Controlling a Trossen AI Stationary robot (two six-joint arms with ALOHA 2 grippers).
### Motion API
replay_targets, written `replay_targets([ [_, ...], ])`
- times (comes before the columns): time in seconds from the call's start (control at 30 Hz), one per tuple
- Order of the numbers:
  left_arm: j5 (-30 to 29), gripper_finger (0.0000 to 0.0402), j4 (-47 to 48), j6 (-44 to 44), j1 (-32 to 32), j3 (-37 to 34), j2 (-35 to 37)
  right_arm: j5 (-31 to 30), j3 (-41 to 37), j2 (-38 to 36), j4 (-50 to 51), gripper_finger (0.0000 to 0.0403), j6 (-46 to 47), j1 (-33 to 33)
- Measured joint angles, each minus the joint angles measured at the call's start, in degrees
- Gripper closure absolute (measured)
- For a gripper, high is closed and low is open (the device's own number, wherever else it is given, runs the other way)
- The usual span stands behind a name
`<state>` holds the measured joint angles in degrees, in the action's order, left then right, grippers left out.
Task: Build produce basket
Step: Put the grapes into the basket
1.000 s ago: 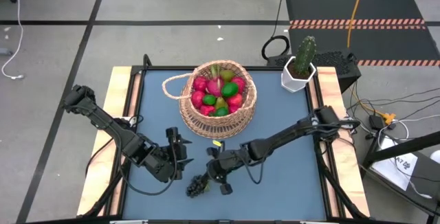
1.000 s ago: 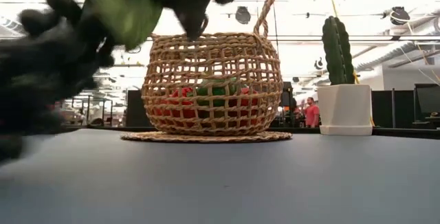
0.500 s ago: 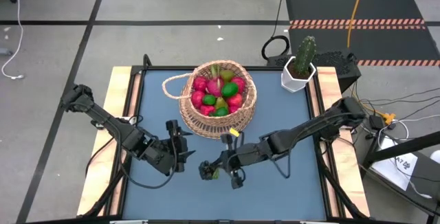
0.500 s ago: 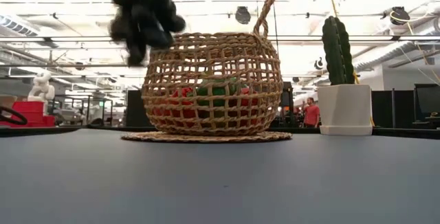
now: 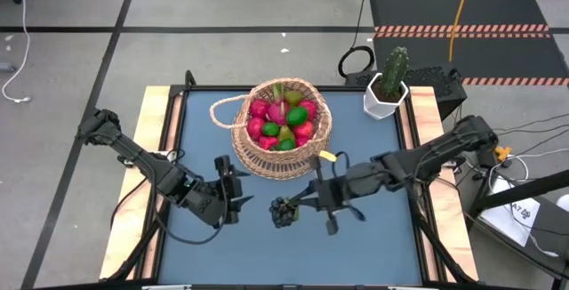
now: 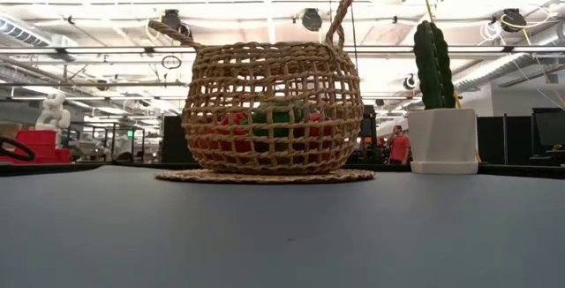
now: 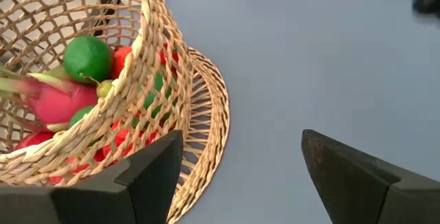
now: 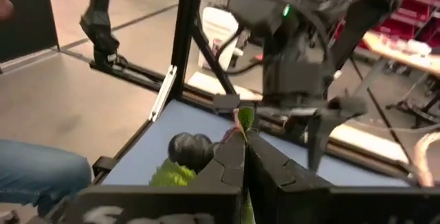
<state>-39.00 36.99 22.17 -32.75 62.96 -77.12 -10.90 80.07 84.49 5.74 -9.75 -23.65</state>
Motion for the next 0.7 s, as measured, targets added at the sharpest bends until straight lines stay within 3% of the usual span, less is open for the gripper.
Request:
replay_targets([
  [0.37,0.0,0.0108,-1.3,-0.8,0.1,0.0,0.0,-5.6,0.0,-8.5,2.9,0.0403,-4.0,-1.1],
  [0.7,0.0,0.0108,-1.4,-0.8,0.1,0.0,0.0,-5.8,0.0,-14.7,3.7,0.0403,-7.4,-1.2],
])
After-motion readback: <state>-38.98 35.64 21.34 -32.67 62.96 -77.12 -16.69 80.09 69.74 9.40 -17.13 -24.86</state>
